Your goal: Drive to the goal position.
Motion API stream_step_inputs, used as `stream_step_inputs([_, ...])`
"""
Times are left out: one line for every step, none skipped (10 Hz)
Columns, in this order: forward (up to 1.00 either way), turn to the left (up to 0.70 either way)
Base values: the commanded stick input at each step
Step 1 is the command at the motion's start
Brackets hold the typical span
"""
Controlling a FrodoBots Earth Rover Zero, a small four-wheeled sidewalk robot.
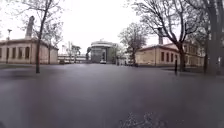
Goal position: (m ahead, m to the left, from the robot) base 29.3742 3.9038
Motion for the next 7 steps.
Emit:
stream_step_inputs([0.85, 0.00])
stream_step_inputs([0.85, 0.00])
stream_step_inputs([0.85, 0.00])
stream_step_inputs([0.85, 0.00])
stream_step_inputs([0.85, 0.00])
stream_step_inputs([0.85, 0.00])
stream_step_inputs([0.85, 0.00])
